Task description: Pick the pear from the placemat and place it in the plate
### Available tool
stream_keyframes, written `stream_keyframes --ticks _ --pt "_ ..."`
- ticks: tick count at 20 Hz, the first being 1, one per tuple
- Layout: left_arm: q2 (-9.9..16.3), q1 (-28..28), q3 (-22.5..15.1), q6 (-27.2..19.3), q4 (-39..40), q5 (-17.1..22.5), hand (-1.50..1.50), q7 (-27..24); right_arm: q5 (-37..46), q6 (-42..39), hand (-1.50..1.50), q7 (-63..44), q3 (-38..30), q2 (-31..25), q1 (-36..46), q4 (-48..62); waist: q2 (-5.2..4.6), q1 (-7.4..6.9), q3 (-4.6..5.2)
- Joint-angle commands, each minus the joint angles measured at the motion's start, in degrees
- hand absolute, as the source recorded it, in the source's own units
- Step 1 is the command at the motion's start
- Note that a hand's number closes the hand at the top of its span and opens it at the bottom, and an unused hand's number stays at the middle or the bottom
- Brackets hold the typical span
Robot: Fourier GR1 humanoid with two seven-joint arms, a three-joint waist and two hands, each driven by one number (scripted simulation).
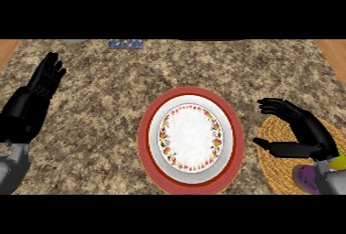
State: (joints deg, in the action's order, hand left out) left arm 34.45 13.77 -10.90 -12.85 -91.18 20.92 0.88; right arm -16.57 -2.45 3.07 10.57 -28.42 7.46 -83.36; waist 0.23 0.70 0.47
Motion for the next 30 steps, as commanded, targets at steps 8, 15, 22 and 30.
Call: stream_keyframes --ticks 8,15,22,30 --pt "-2.6 2.1 1.9 3.1 1.6 -0.9 0.0 1.4 -2.5 -7.0 -1.5 -5.3 -12.9 -14.3 1.9 -2.8 -0.18 -0.34 -0.41" --pt "-2.9 2.9 0.3 2.0 -0.9 -2.8 0.0 2.7 3.8 -20.4 -1.5 -19.4 -5.8 -29.9 5.1 -1.4 -0.26 -1.84 -0.33" --pt "-3.5 4.1 1.3 2.8 0.6 -2.9 0.0 2.9 0.1 -39.1 -1.5 -28.4 0.0 -36.1 10.3 1.7 -0.54 -2.36 -0.39" --pt "-6.9 2.7 2.8 4.0 2.0 -6.5 0.0 1.8 13.0 -39.0 -1.5 -27.4 1.7 -26.4 11.1 5.3 -0.28 -0.91 -0.48"
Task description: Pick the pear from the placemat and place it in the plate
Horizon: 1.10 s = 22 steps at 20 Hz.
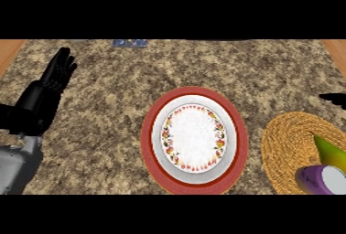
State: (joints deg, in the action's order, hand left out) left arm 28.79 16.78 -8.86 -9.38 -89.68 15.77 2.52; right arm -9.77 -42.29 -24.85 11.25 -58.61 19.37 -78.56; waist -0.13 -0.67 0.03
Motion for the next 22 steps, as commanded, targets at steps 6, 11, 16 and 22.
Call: stream_keyframes --ticks 6,11,16,22 --pt "-0.9 2.3 4.1 3.6 1.6 -0.4 0.0 2.2 13.9 -2.3 -1.5 0.4 1.5 4.5 2.5 5.7 0.05 0.4 -0.04" --pt "-1.9 -0.7 4.7 3.4 -1.0 -2.5 0.0 1.0 22.3 -0.1 -1.5 8.3 2.6 6.4 -1.7 12.8 0.06 0.29 -0.08" --pt "-4.3 -3.2 5.3 5.9 0.5 -5.2 0.0 -2.2 25.9 -1.1 -1.5 6.2 1.3 12.9 2.7 15.9 0.01 0.25 -0.04" --pt "-7.1 -2.4 5.4 5.3 -0.8 -7.5 0.0 0.3 32.6 -0.9 -1.5 16.7 1.5 14.4 1.7 22.8 0.02 0.24 -0.07"
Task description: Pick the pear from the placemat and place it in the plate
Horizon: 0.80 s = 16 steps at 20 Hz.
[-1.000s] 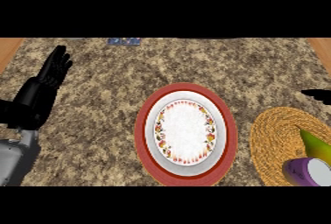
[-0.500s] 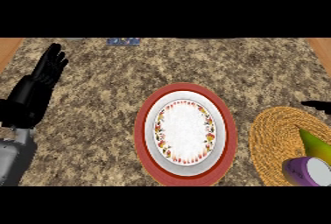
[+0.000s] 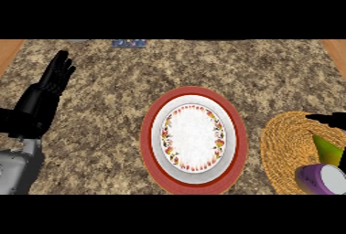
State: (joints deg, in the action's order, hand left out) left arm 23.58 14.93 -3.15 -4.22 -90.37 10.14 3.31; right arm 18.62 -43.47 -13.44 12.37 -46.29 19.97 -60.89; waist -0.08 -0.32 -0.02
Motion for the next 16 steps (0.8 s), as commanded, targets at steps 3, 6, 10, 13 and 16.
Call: stream_keyframes --ticks 3,6,10,13,16 --pt "-2.5 2.2 0.7 1.1 3.1 -2.0 0.0 0.0 8.0 2.0 -1.5 5.9 1.1 2.6 0.1 7.4 -0.06 0.11 0.0" --pt "1.2 1.3 5.0 4.4 -0.7 1.1 0.0 3.0 8.3 1.5 -1.5 2.9 0.5 4.2 -1.2 4.4 0.05 0.08 0.01" --pt "-1.9 -0.7 2.5 2.4 -0.9 -2.6 0.0 0.3 7.4 4.0 1.5 2.9 -2.4 6.6 -0.8 3.5 0.07 0.21 0.02" --pt "-3.7 -0.1 0.6 0.2 -1.9 -3.9 0.0 2.8 13.4 17.9 1.5 11.1 -1.3 7.3 -3.2 5.2 -0.07 0.0 -0.09" --pt "-2.2 -0.1 4.0 3.5 0.6 -1.7 0.0 0.6 15.0 18.7 1.5 9.8 -2.6 7.1 -1.2 2.3 0.03 0.13 0.01"
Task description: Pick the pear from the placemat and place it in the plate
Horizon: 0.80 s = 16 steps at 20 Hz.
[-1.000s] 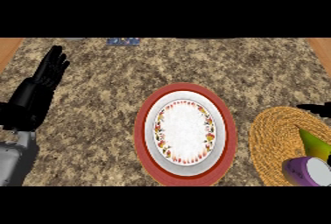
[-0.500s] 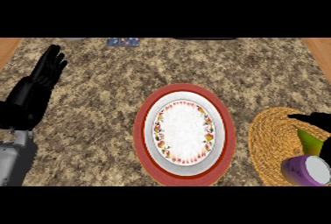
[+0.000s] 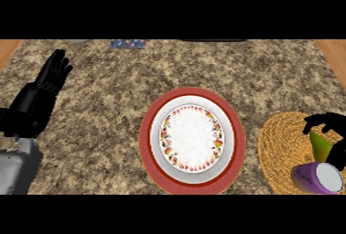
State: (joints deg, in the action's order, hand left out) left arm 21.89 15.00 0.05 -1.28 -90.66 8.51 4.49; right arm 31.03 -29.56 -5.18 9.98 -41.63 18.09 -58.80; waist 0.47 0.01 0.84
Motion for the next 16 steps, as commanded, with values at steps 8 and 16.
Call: stream_keyframes --ticks 8,16 --pt "2.9 -5.7 6.0 -2.7 0.3 -0.1 0.0 1.0 6.6 27.1 1.5 -19.0 -9.4 0.3 -22.8 -12.6 3.18 11.79 -0.21" --pt "3.3 -7.9 6.4 -1.8 -1.5 0.5 0.0 0.8 9.4 38.8 1.5 -24.0 -8.6 6.7 -35.8 -38.7 2.42 10.7 -0.16"
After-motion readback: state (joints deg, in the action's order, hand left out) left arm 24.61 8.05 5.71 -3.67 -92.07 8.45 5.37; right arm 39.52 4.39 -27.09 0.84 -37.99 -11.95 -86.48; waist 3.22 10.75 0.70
